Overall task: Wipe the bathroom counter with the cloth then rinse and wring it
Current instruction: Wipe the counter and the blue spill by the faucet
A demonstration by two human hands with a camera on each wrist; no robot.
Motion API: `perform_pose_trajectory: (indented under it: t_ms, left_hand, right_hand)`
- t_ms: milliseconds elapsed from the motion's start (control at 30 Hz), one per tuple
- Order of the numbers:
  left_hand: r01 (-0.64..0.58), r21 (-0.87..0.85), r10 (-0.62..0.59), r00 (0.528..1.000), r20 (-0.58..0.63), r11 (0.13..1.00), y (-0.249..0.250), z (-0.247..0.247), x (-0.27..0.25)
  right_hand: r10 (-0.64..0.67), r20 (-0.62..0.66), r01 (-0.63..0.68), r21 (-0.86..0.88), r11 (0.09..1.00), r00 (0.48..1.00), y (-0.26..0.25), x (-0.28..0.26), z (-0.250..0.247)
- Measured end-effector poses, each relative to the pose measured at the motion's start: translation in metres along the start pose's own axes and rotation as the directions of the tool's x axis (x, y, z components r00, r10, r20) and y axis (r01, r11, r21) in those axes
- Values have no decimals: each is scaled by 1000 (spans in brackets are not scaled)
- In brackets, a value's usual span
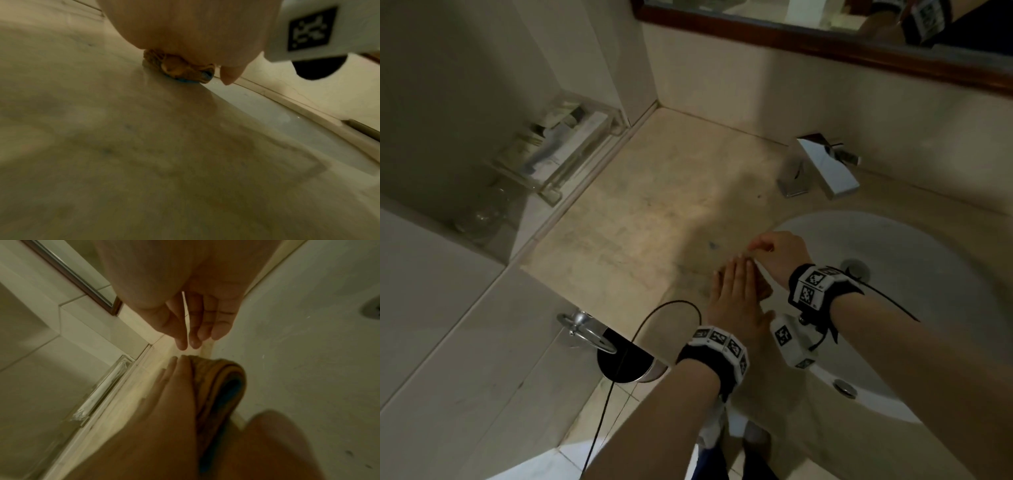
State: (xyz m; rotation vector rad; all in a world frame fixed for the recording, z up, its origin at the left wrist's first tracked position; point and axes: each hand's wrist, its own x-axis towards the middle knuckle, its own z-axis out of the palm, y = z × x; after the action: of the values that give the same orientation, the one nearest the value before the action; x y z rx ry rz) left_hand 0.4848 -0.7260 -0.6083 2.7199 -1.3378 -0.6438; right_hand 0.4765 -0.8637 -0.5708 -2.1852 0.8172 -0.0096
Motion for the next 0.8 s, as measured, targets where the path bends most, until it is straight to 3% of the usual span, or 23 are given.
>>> perform_pose_trajectory:
  t_ms: [100, 167, 267, 333, 467, 600, 667, 800]
  left_hand:
    - [-12, 20, 12, 1000, -12, 1000, 11, 5, 1]
    - [-15, 15, 15, 1000, -12, 1000, 17, 10, 1]
    - [19, 37, -17, 998, -63, 999, 26, 10, -2]
    - [17, 53, -16, 1000, -19, 998, 31, 9, -2]
    - [-19, 14, 18, 1000, 22, 1000, 31, -2, -1]
    - [-128, -148, 139, 988, 67, 981, 14, -33, -2]
    - [-151, -234, 160, 987, 20, 960, 1, -48, -1]
    - [-191, -205, 184, 981, -55, 960, -9, -87, -13]
  right_hand:
    - [100, 12, -99, -101, 990, 995, 0, 2, -8]
    - [237, 106, -214, -195, 957, 966, 4, 3, -13]
    - [421, 320, -409, -108, 906, 849, 10, -2, -16]
    - [443, 412, -480, -15, 877, 796, 14, -7, -18]
    - [450, 373, -515, 91, 853, 811, 19, -14, -26]
    - [533, 333, -608, 187, 771, 778, 13, -11, -46]
    - [532, 321, -614, 263, 744, 783, 9, -9, -58]
    - [507, 337, -603, 314, 734, 793, -8, -17, -78]
